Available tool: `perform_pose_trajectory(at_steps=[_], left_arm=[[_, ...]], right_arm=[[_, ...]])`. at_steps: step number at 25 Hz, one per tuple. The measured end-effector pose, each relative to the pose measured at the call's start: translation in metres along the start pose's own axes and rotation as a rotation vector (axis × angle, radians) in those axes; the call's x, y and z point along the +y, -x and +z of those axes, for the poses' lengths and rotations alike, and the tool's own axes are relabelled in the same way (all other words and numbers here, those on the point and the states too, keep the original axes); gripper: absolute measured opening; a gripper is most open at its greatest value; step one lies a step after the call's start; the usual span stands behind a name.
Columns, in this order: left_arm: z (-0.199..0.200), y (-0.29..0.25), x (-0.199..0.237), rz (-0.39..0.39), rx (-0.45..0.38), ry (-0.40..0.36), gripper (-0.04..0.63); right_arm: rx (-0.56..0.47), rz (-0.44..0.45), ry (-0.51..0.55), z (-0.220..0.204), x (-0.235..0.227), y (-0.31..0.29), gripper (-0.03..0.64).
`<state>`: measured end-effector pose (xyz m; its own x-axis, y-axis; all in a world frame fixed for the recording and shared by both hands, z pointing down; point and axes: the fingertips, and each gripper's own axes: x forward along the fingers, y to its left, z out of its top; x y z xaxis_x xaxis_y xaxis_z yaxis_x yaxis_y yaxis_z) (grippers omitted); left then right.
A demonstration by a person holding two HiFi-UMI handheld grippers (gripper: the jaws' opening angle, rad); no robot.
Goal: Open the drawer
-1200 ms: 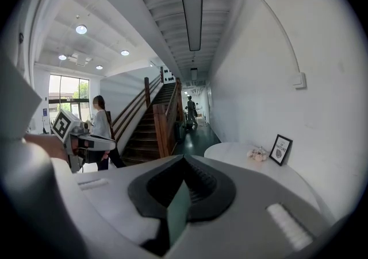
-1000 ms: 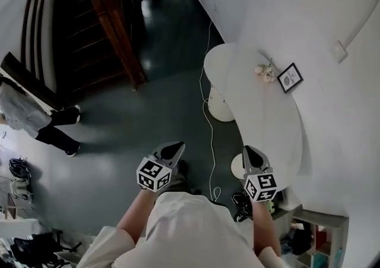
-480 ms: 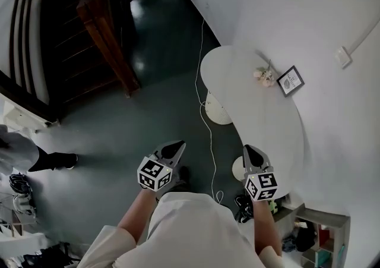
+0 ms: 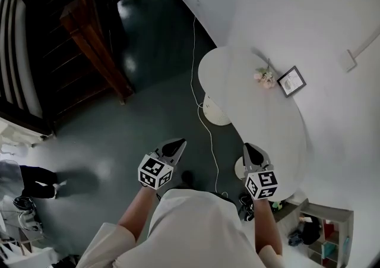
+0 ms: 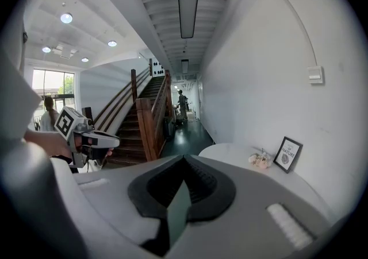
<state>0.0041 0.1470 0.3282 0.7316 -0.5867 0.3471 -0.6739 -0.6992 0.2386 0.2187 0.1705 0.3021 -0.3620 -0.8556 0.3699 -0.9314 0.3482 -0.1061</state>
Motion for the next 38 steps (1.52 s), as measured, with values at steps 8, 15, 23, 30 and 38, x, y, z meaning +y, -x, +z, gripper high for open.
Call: perform_pose_trajectory(at_steps=[8,15,23,30,38], left_arm=[[0.007,-0.009,0.037,-0.018,0.005,0.000,0.008],[0.003,-0.019,0.052,-0.005,0.013,0.032,0.008],[-0.006,-0.051,0.071,0.045,0.037,0.070,0.008],[-0.007,-0.099,0.089,0.092,0.052,0.106,0.008],[-0.014,-0.166,0.109,0.132,0.073,0.131,0.008]], right_arm=[[0.013,-0.015,-0.009,0.006,0.006,-0.034,0.011],[0.045,-0.003,-0.008,0.006,0.002,-0.056,0.011],[0.103,0.062,-0.010,-0.003,-0.022,-0.101,0.011],[0.157,0.148,-0.015,-0.004,-0.055,-0.154,0.011],[0.243,0.235,-0.024,-0.026,-0.095,-0.212,0.011]])
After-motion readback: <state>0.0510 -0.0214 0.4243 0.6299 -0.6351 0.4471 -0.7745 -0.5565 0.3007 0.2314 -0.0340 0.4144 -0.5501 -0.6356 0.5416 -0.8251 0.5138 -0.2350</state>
